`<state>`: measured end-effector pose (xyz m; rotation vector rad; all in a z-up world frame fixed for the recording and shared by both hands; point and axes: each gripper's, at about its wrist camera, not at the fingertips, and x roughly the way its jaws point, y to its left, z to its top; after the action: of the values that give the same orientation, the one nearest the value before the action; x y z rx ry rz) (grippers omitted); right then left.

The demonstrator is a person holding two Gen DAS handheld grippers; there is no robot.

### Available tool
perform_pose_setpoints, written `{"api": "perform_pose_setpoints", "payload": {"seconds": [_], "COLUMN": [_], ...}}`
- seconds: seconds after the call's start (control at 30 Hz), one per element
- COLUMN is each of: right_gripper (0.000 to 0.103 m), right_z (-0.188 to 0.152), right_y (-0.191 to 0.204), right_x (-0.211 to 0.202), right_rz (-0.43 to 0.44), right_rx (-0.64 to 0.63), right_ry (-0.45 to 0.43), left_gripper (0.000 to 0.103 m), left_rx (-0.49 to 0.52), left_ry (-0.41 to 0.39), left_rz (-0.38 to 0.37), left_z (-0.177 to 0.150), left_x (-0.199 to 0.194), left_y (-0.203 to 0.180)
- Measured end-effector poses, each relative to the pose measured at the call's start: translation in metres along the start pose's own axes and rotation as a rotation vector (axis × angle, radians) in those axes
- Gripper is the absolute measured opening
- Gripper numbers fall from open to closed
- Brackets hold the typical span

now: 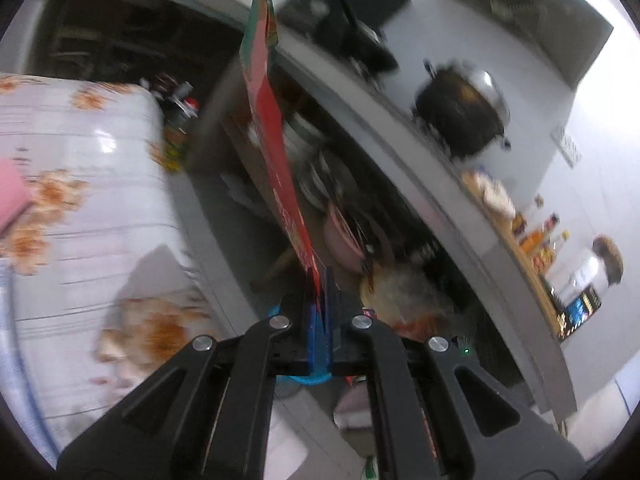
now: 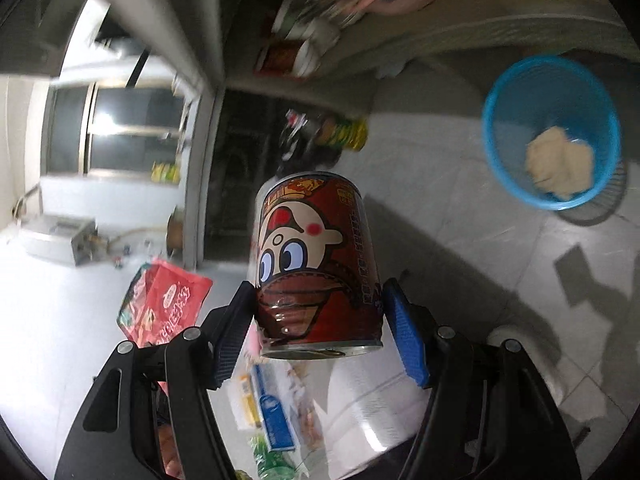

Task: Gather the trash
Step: 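Carry the red bag and red can in both tools to the blue wastebasket, then open both tools over the wastebasket to drop the bag and can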

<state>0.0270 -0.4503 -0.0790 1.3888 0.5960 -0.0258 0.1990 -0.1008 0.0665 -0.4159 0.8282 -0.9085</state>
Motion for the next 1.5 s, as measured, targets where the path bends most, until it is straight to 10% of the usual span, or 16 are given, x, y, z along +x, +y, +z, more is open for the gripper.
{"api": "perform_pose_setpoints", "payload": {"seconds": [0.4, 0.87, 0.97, 1.5], "right_gripper": [0.064, 0.064, 0.064, 0.064], "right_z": [0.03, 0.046, 0.046, 0.1], "right_y": [-0.098, -0.167, -0.174, -0.189], "right_x": [-0.076, -0.079, -0.073, 0.036], "right_rz": [-0.16, -0.302, -0.339, -0.585], "right_rx": [0.132, 0.233, 0.238, 0.063], "right_ry": [-0.184, -0.2, -0.194, -0.119], "left_gripper": [0.0, 0.001, 0.034, 0.047], "left_rx": [0.084, 0.05, 0.055, 0.163], "left_ry": [0.403, 0.729, 0.746, 0.658], "left_rz": [0.03, 0.157, 0.219, 0.337], "left_z": [-0.035, -0.13, -0.145, -0.095], "left_x": [0.226, 0.428, 0.448, 0.391], "left_y": [-0.054, -0.041, -0.032, -0.036]}}
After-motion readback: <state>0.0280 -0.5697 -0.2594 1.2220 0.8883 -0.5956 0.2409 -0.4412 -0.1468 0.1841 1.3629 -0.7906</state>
